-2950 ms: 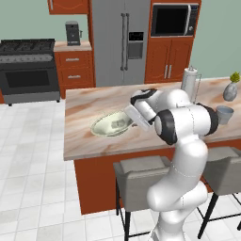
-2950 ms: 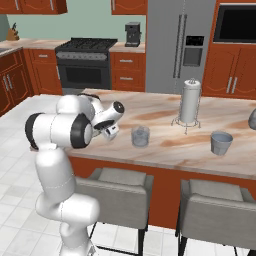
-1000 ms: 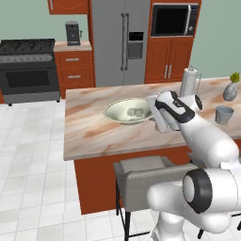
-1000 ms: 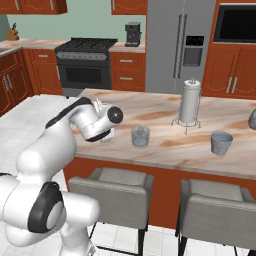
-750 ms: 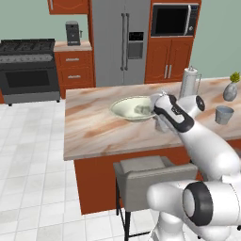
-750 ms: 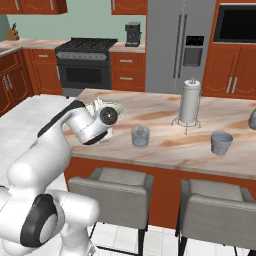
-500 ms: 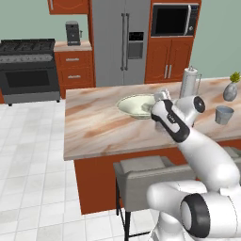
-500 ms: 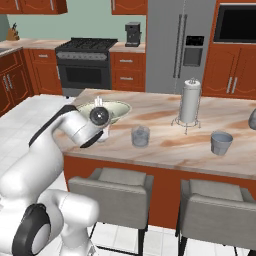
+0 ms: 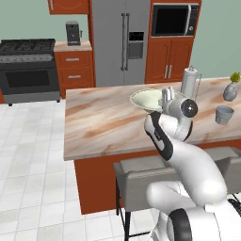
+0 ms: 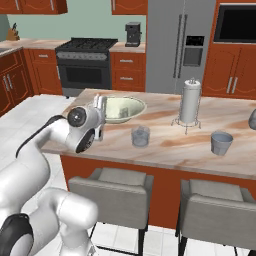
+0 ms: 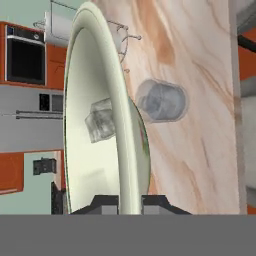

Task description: There are four ice cubes in the ice bowl. Place two ice cubes in each glass of water.

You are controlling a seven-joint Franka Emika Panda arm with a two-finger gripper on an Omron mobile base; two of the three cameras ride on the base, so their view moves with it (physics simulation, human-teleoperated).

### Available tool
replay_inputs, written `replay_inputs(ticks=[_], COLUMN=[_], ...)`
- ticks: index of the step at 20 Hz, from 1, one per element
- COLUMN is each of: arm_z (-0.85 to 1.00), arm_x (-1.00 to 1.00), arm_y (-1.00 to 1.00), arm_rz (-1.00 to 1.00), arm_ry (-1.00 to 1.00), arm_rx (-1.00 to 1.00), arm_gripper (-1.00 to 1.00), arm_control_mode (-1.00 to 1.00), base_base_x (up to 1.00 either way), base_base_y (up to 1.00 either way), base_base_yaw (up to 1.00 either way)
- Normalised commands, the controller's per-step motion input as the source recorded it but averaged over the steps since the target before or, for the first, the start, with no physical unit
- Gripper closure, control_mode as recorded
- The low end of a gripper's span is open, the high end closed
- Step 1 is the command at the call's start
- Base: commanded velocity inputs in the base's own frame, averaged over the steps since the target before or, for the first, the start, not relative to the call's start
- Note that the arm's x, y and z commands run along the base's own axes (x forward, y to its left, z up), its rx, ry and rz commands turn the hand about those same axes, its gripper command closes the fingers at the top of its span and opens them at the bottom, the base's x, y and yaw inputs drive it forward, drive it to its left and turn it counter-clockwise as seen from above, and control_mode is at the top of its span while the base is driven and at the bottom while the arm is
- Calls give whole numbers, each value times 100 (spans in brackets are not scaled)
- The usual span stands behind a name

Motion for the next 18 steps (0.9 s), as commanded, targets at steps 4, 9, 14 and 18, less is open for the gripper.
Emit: replay_inputs(ticks=[4, 9, 14, 18], arm_z=[12, 3, 0, 1], arm_x=[-8, -1, 3, 0], arm_y=[-9, -1, 0, 1], arm_rz=[-30, -28, -18, -4], arm_ry=[-9, -6, -1, 1], arm_rx=[1, 6, 5, 1], arm_gripper=[100, 100, 100, 100], arm_control_mode=[-100, -100, -100, -100], base_base_x=[0, 0, 0, 0], base_base_y=[0, 0, 0, 0], base_base_yaw=[0, 0, 0, 0])
